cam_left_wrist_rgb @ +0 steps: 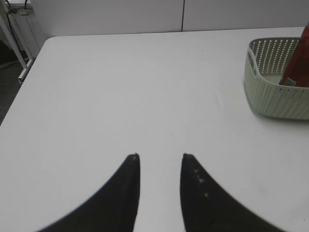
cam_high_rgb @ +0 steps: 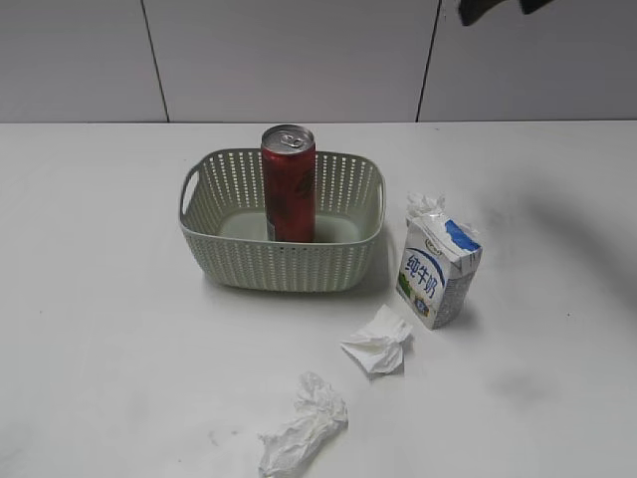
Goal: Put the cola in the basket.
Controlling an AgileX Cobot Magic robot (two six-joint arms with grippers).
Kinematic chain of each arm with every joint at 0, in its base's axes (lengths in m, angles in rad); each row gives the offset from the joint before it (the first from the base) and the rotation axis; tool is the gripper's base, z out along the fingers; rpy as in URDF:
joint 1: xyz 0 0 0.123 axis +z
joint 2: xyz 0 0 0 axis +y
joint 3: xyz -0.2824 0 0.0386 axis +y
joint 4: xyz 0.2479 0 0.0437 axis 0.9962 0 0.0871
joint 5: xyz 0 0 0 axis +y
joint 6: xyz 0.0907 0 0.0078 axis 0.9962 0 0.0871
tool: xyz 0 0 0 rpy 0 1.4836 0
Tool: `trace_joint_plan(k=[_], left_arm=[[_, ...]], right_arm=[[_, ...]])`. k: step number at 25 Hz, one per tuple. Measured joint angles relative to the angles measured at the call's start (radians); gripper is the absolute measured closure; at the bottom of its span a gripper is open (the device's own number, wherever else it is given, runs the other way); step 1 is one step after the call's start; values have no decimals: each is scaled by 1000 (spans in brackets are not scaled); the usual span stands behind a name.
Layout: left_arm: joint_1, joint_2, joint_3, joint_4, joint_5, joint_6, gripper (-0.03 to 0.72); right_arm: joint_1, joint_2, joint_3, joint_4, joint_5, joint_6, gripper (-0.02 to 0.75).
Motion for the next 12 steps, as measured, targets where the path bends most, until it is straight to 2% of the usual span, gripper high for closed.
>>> trace_joint_plan(k=[3,12], left_arm=[[0,0,0,0,0,0,457],[0,0,0,0,0,0,457]], right_arm=[[-37,-35,7,-72,17,32,143],[-70,-159,63,-116,86,44,148]])
